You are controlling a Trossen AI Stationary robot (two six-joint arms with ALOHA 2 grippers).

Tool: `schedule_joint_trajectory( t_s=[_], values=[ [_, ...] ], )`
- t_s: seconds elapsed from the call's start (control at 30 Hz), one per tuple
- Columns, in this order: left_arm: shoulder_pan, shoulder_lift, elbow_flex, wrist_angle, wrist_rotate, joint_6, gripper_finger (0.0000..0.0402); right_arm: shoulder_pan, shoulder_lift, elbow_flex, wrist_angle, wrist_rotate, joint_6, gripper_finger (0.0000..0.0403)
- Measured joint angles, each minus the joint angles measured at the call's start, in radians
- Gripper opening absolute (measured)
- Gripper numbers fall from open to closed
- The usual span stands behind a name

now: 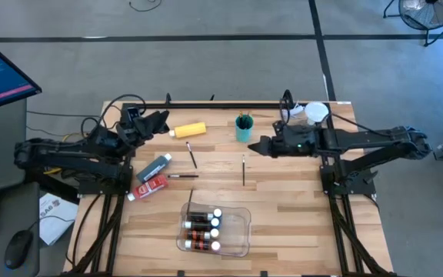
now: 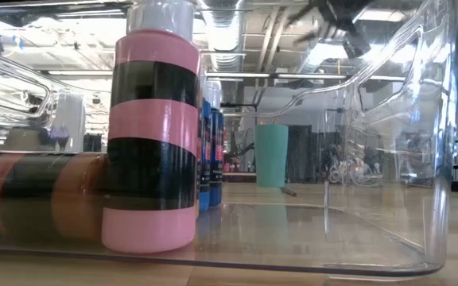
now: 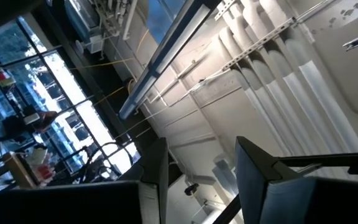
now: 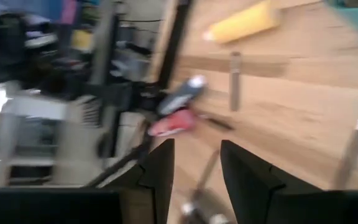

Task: Pick & Place Paint Supplies
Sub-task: Put the silver paint brush into the green cup

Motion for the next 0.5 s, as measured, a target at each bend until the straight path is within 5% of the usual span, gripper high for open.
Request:
schedule_joint_trajectory(
  t_s=[0.5],
  values=[
    [-0.059, 0.023, 0.0, -0.002, 0.0, 0.0, 0.0092, -0.065, 0.341, 0.0, -0.084, -0.054, 0.141, 0.0124]
  ],
)
